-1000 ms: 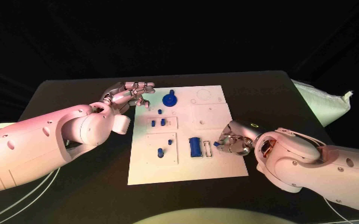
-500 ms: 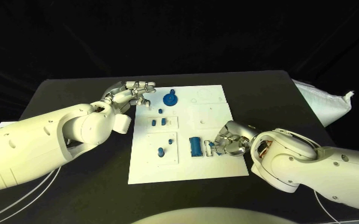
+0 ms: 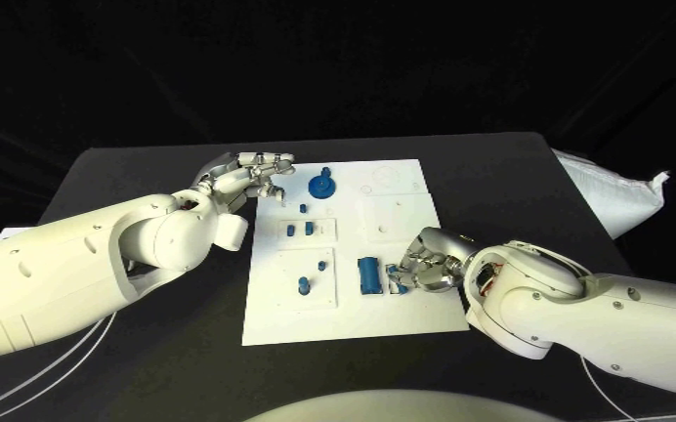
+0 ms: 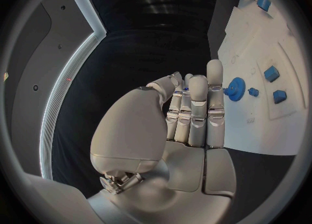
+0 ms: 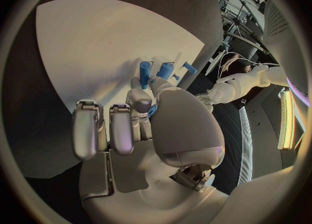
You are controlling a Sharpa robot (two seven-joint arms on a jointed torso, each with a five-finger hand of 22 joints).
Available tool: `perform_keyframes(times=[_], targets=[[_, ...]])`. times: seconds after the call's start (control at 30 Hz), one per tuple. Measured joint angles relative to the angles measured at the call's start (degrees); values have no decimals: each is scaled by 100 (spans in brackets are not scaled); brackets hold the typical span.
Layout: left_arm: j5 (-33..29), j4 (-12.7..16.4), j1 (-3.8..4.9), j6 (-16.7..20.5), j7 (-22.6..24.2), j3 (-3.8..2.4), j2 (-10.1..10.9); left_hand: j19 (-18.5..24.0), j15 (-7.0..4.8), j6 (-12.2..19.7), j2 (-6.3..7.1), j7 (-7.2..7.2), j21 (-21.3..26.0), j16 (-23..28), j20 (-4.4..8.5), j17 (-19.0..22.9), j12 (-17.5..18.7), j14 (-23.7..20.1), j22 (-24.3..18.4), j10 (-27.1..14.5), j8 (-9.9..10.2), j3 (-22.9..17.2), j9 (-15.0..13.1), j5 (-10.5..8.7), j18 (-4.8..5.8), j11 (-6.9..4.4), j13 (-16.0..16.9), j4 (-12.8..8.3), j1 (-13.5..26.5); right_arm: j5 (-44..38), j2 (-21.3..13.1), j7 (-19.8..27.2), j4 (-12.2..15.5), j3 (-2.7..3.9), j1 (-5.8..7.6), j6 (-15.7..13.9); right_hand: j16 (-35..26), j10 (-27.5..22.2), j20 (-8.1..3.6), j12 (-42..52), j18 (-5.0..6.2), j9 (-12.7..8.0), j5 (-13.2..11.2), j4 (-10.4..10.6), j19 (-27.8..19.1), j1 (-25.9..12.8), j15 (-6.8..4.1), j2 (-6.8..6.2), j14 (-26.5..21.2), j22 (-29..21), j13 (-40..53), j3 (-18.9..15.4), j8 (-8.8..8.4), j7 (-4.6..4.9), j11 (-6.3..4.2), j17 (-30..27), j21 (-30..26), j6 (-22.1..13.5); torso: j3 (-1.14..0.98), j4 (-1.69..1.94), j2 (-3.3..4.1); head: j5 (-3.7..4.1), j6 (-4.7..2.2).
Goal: Assemble the parts on the task board
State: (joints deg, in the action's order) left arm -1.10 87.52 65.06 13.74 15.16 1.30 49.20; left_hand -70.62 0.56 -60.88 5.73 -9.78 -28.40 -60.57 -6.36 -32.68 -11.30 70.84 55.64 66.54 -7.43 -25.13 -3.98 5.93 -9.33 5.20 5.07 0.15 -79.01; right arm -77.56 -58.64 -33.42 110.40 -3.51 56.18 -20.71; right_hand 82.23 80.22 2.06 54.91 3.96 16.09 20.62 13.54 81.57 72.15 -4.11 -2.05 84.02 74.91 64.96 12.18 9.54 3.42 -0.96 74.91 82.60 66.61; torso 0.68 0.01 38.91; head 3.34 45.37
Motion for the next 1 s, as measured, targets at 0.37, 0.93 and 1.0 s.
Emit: perform_keyframes(times=[0.37,0.93,1.0], targets=[[1,-4,0,-6,-14,0,-9,0,0,0,0,0,0,0,0,0,0,0,0,0,0,0,0,0,0,0,0,0,0,-113,71,-45,-76,9,11,70,22,45,-20,65,0,23,17,135,20,-159,0,-36,0,-1,44,-120,65,-60,-17,-1,34,100,-1,-3,-1,-1,16],[1,-10,0,-16,-28,0,-17,0,9,0,0,0,0,0,0,17,0,-9,-5,-21,0,0,0,0,0,21,0,0,0,-262,79,-84,-70,1,4,139,22,46,-20,65,0,53,-754,290,20,-783,-21,-135,-21,3,127,-1006,28,-46,-15,3,34,126,-5,-7,-5,-2,15],[1,-12,0,-17,-31,0,-17,0,9,0,0,0,0,0,0,27,0,-8,-4,-21,0,16,3,0,-1,20,0,-16,0,-279,66,-84,-55,1,4,144,22,45,-20,65,0,58,-771,297,20,-783,-21,-135,-21,3,127,-1013,28,-46,-15,3,34,126,-6,-7,-5,-2,17]])
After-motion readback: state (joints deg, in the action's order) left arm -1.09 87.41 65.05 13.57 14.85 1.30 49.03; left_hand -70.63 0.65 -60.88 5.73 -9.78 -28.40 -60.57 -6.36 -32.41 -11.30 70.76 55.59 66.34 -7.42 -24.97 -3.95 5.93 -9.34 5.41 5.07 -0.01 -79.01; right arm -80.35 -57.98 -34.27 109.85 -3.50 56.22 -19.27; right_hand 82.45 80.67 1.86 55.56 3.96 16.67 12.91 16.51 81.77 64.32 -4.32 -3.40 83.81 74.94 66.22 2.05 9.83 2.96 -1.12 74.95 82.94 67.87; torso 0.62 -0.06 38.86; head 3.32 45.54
